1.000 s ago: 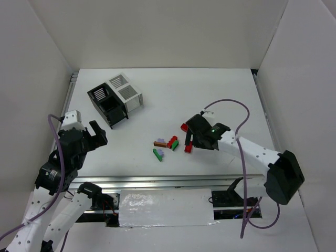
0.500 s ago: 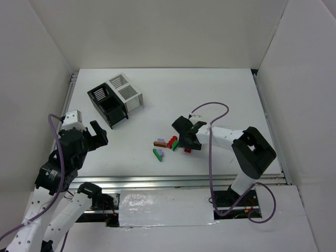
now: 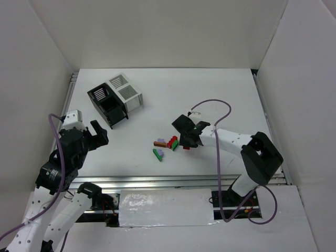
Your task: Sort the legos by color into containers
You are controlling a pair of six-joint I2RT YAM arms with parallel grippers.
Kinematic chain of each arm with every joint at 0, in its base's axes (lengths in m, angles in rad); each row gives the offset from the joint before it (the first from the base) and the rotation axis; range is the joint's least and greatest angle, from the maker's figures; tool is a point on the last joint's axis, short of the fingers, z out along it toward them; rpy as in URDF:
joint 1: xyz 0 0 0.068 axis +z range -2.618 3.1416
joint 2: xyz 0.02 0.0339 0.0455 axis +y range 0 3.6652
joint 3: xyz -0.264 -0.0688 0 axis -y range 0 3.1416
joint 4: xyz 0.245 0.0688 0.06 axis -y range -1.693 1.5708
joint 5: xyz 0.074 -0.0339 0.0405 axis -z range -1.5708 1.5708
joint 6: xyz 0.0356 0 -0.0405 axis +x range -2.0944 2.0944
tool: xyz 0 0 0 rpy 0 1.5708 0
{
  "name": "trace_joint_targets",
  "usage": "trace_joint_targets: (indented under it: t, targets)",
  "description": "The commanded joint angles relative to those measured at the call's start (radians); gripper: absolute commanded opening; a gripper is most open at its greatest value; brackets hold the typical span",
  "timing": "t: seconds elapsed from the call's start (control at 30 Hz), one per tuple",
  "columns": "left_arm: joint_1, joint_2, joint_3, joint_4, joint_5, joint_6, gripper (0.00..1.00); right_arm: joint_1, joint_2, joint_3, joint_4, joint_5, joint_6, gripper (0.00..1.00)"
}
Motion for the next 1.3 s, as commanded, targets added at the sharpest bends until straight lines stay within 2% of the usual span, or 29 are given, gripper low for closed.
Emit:
trace_joint_targets:
  t: [0.0, 0.07, 0.2, 0.3, 0.43, 0.47, 0.5, 0.57, 0.6, 0.67, 0.77, 0.93, 1.13, 1.27]
  targets:
    - [-0.006, 0.006, 0.003, 0.039, 0.006, 0.023, 1.00, 0.035, -0.111, 0.085, -0.033, 0.031, -0.047, 0.01]
    - [-0.006, 0.011, 0.003, 0.041, 0.006, 0.024, 0.99, 0.067, -0.153, 0.105, 0.017, -0.016, -0.135, 0.00]
    - [-0.004, 0.022, 0.005, 0.044, 0.021, 0.030, 1.00, 0.109, -0.187, 0.107, 0.184, -0.244, -0.296, 0.00]
    - [-0.004, 0.029, 0.005, 0.043, 0.017, 0.030, 0.99, 0.114, -0.133, 0.203, 0.191, -0.266, -0.327, 0.00]
    - [-0.004, 0.034, 0.005, 0.041, 0.009, 0.027, 1.00, 0.117, 0.028, 0.470, 0.209, -0.330, -0.419, 0.00]
    - [-0.004, 0.036, 0.005, 0.041, 0.011, 0.026, 1.00, 0.117, 0.110, 0.522, 0.207, -0.344, -0.445, 0.00]
    - [-0.004, 0.037, 0.006, 0.039, 0.009, 0.027, 1.00, 0.115, 0.160, 0.646, 0.203, -0.352, -0.454, 0.00]
    - [-0.004, 0.039, 0.005, 0.039, 0.005, 0.024, 0.99, 0.115, 0.301, 0.780, 0.171, -0.346, -0.469, 0.00]
    - [-0.004, 0.039, 0.005, 0.039, 0.003, 0.024, 0.99, 0.115, 0.350, 0.915, 0.157, -0.329, -0.471, 0.00]
    - [-0.003, 0.042, 0.006, 0.039, 0.004, 0.024, 1.00, 0.114, 0.477, 1.085, 0.137, -0.292, -0.471, 0.00]
    - [-0.003, 0.045, 0.006, 0.041, 0.008, 0.024, 1.00, 0.114, 0.589, 1.190, 0.190, -0.223, -0.489, 0.00]
    - [-0.003, 0.034, 0.005, 0.039, 0.006, 0.024, 0.99, 0.107, 0.672, 1.199, 0.402, -0.148, -0.561, 0.02]
    - [-0.003, 0.014, 0.002, 0.044, 0.009, 0.026, 0.99, 0.072, 0.829, 1.409, 0.372, -0.136, -0.603, 0.04]
    - [-0.003, 0.017, 0.000, 0.047, 0.020, 0.030, 0.99, 0.045, 0.830, 1.380, 0.410, -0.139, -0.600, 0.08]
